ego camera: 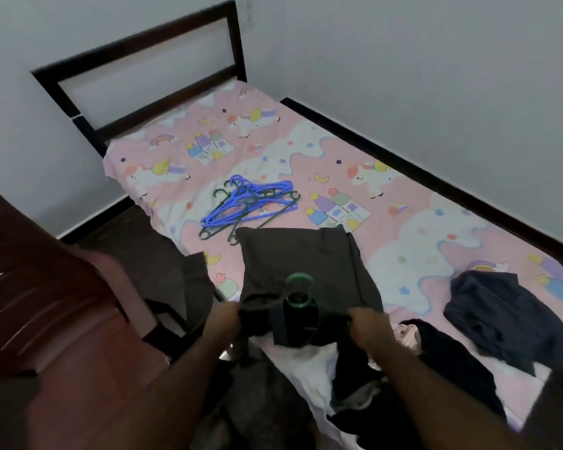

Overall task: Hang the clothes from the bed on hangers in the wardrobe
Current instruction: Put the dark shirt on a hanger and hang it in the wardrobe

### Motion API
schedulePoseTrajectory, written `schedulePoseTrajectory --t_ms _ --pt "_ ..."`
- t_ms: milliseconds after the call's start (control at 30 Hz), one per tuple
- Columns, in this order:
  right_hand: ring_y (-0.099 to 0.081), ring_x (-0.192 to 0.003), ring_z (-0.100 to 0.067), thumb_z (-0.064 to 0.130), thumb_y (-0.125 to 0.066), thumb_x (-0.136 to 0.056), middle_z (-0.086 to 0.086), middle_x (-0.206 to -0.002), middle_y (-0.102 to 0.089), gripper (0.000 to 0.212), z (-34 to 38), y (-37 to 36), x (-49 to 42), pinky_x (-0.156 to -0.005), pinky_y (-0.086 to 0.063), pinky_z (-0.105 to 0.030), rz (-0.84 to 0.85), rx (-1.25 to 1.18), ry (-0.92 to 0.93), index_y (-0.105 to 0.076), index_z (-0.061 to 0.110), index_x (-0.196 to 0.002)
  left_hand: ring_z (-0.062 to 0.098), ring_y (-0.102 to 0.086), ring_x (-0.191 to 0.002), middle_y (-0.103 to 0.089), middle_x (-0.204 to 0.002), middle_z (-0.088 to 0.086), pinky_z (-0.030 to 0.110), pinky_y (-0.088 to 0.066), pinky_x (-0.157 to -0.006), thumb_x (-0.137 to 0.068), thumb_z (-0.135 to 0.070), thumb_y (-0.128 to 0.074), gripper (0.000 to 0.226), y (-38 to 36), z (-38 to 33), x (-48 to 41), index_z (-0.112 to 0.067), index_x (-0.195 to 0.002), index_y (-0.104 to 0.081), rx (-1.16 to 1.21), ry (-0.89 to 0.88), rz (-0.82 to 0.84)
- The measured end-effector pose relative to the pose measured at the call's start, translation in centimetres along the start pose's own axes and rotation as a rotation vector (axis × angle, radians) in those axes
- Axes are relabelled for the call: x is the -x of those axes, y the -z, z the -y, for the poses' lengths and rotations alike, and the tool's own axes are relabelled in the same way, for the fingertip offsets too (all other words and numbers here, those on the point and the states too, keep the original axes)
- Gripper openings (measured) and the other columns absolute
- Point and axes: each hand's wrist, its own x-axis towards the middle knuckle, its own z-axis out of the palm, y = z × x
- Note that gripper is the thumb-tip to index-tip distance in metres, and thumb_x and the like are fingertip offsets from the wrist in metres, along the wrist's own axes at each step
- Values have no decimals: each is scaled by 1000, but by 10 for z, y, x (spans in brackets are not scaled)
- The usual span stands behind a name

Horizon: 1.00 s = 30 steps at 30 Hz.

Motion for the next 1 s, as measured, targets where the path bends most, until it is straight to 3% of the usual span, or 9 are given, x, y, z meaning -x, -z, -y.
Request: schedulePoseTrajectory --t_ms 33,100,300,400,467,600,733,867,1000 --pt "-66 -100 -31 27 -44 -90 -10 -105 -69 32 2 20 -14 -84 -48 -40 -23 33 -20 -68 14 -106 29 -64 -101 -68 -108 11 32 -47 -86 -87 -5 -52 26 20 -8 -12 -7 -107 -69 1 -26 -62" --pt "-60 -110 -31 22 -48 -93 -11 -117 -65 29 6 70 -47 -90 -45 -35 -83 0 -35 -65 14 -115 35 -62 -103 -68 -108 17 35 -45 -87 -88 -4 -50 25 74 -24 -34 -4 -103 -71 30 -87 -179" --pt "-67 -95 -33 11 -39 -66 -15 -96 -74 47 52 253 -54 -85 -49 -33 -715 -320 144 -76 7 -94 34 -61 -103 -70 -107 18 29 -43 -89 -86 5 -48 30 245 -74 -37 -2 -103 -72 308 -283 -738" --pt "-65 -89 -28 6 -40 -65 -13 -90 -74 44 64 253 -21 -82 -46 -29 -958 -405 196 -76 6 -91 29 -58 -103 -68 -107 16 21 -35 -90 -85 11 -50 30 255 -73 -1 0 -104 -70 398 -398 -948" --pt "-64 -94 -31 2 -43 -68 -14 -96 -72 42 63 208 -5 -89 -42 -26 -1010 -455 158 -75 4 -96 27 -57 -102 -68 -103 16 22 -35 -90 -84 12 -50 28 222 -54 16 1 -100 -70 422 -466 -963" --pt "-66 -94 -39 0 -52 -74 -19 -96 -71 31 54 77 26 -92 -42 -32 -849 -443 19 -74 2 -95 25 -57 -90 -68 -89 19 22 -37 -81 -68 16 -53 29 113 1 31 2 -86 -71 397 -452 -773" --pt "-65 -101 -33 -4 -58 -82 -14 -102 -73 26 62 -8 66 -87 -46 -33 -456 -443 -183 -77 7 -97 23 -62 -85 -71 -84 10 25 -42 -75 -68 7 -66 23 31 56 39 -9 -82 -74 256 -346 -425" --pt "-68 -91 -27 -1 -56 -82 -8 -92 -75 26 76 -32 84 -79 -49 -33 -288 -399 -179 -78 12 -91 26 -65 -93 -71 -97 6 30 -48 -80 -80 2 -58 26 13 77 55 -11 -96 -74 160 -246 -223" --pt "-66 -90 -31 5 -53 -84 -12 -90 -73 22 86 -33 87 -78 -48 -33 -184 -339 -217 -73 9 -89 29 -66 -87 -71 -92 11 32 -50 -76 -82 -3 -55 22 20 86 66 -7 -94 -72 160 -219 -141"
